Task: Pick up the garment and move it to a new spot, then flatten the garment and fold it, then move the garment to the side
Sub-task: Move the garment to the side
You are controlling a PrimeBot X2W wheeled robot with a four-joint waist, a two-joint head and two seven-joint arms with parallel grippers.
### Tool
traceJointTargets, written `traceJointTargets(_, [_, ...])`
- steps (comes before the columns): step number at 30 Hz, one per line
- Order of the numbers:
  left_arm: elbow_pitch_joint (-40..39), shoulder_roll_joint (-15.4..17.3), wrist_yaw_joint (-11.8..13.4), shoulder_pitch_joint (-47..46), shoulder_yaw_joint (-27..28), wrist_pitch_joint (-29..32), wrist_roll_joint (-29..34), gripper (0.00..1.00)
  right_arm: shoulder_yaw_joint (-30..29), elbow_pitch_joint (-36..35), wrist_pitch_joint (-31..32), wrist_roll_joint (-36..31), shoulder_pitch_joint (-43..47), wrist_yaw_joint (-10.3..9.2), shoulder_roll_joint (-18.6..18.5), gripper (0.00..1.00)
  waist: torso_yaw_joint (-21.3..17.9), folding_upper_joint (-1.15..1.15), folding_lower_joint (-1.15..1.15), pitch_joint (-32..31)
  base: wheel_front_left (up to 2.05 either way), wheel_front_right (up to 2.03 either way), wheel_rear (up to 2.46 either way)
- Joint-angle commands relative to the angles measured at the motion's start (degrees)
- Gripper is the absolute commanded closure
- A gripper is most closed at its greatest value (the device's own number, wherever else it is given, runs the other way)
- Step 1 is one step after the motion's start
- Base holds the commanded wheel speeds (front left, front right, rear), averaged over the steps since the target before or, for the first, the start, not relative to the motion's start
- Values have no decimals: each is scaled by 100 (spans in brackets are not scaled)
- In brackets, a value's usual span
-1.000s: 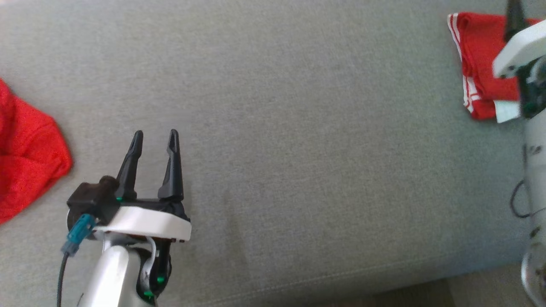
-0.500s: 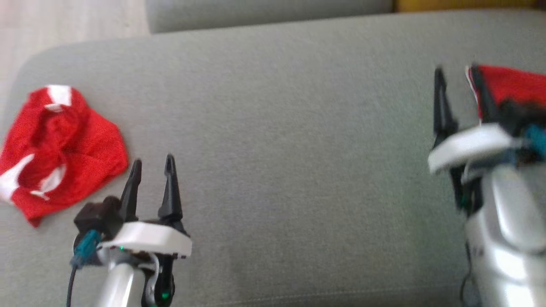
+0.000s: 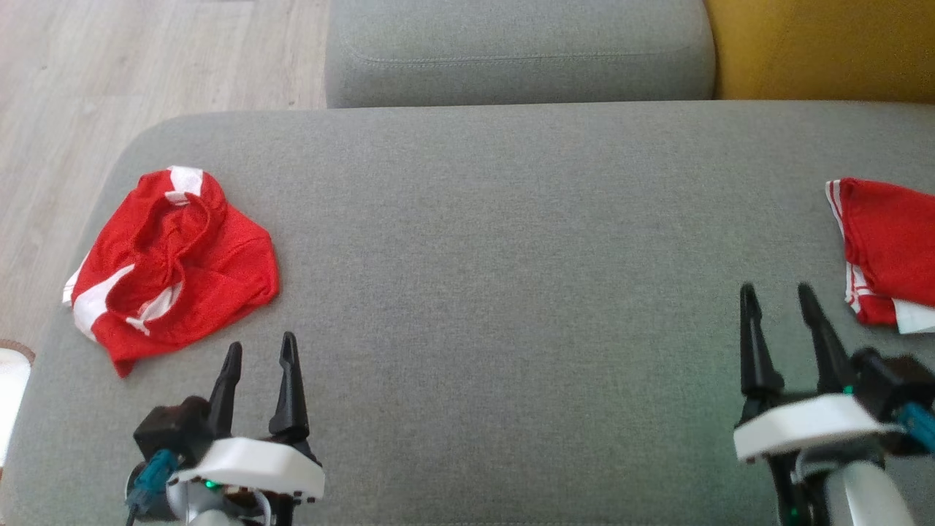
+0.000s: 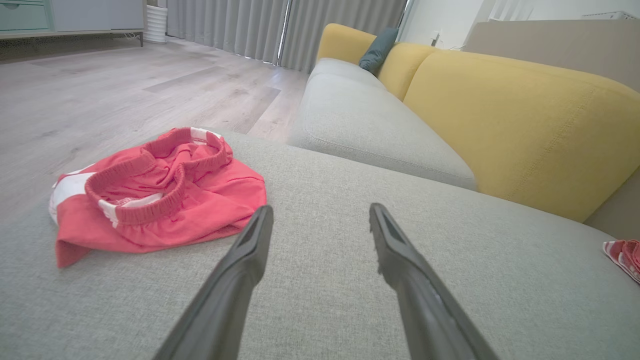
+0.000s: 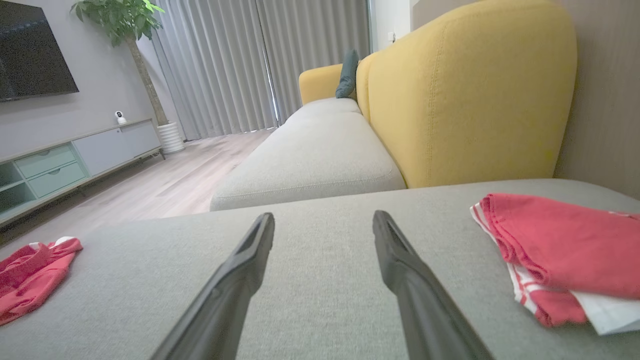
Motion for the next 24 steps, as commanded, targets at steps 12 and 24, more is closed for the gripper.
traceJointTargets(12, [-79, -32, -102, -130, 75, -68, 155, 0, 369, -170, -96, 192, 153, 37, -18, 0, 22, 0, 0, -59, 0, 0, 0])
traceJointTargets(24, [-42, -36, -105, -130, 30, -69, 159, 0, 419, -114, -83, 168, 147, 37, -17, 0, -2, 0, 0, -98, 0, 0, 0])
